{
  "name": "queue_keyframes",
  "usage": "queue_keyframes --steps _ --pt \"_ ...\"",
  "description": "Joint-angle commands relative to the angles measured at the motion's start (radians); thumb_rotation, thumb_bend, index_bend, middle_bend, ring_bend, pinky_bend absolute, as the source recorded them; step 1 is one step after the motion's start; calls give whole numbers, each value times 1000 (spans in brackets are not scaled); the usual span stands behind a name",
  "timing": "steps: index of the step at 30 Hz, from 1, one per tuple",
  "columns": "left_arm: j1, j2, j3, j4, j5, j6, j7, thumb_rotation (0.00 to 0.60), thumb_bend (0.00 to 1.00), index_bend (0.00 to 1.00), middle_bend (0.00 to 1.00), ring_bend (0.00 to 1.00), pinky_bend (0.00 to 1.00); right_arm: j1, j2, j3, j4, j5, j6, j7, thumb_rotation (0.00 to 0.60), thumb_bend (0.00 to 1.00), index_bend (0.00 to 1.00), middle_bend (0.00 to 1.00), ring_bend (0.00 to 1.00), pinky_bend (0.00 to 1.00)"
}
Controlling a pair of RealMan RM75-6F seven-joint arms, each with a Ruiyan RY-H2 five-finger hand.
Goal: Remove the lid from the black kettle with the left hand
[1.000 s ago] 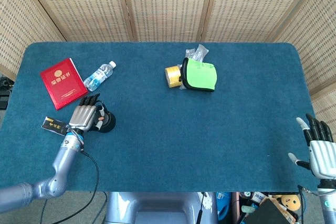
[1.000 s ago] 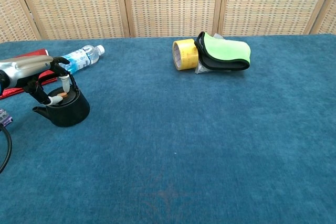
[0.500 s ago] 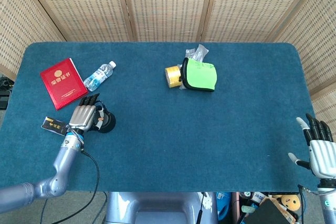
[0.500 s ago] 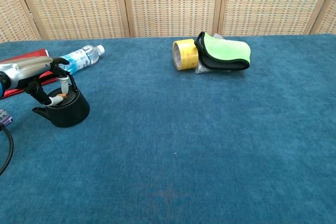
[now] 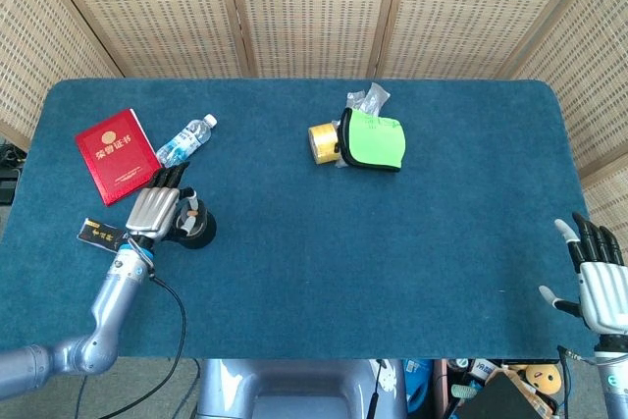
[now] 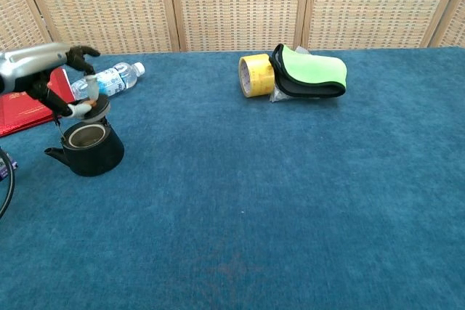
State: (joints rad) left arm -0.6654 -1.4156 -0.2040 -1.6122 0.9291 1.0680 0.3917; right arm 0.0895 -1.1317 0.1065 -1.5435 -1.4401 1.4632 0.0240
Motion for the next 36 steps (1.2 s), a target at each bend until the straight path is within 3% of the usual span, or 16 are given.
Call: queue_keyframes --steps 1,14,22,24,26,28,32,36 --pt "-5 12 -2 -26 91 1 -56 600 401 645 0 0 0 1 -1 -1 -1 -1 -3 -3 600 0 0 0 0 0" --pt "-108 -170 26 143 37 -110 42 600 401 645 0 0 0 5 2 2 7 14 -17 12 600 0 0 0 0 0" --pt "-131 -213 40 193 -30 -137 103 600 401 632 0 0 0 6 4 5 10 22 -24 26 600 0 0 0 0 0" --pt "-134 -212 43 192 -41 -140 115 600 401 507 0 0 0 6 5 6 11 24 -25 28 600 0 0 0 0 0" --pt "-135 -208 44 186 -50 -139 121 600 401 205 0 0 0 6 4 7 10 26 -25 28 600 0 0 0 0 0" --pt "-136 -202 44 176 -54 -129 132 600 373 33 0 0 0 5 4 8 8 30 -24 24 600 0 0 0 0 0" --pt "-130 -182 38 140 -50 -108 129 600 262 0 0 0 0 5 3 8 3 31 -25 18 600 0 0 0 0 0" --pt "-114 -132 28 75 -21 -72 107 600 240 0 0 0 0 6 2 6 0 29 -25 14 600 0 0 0 0 0"
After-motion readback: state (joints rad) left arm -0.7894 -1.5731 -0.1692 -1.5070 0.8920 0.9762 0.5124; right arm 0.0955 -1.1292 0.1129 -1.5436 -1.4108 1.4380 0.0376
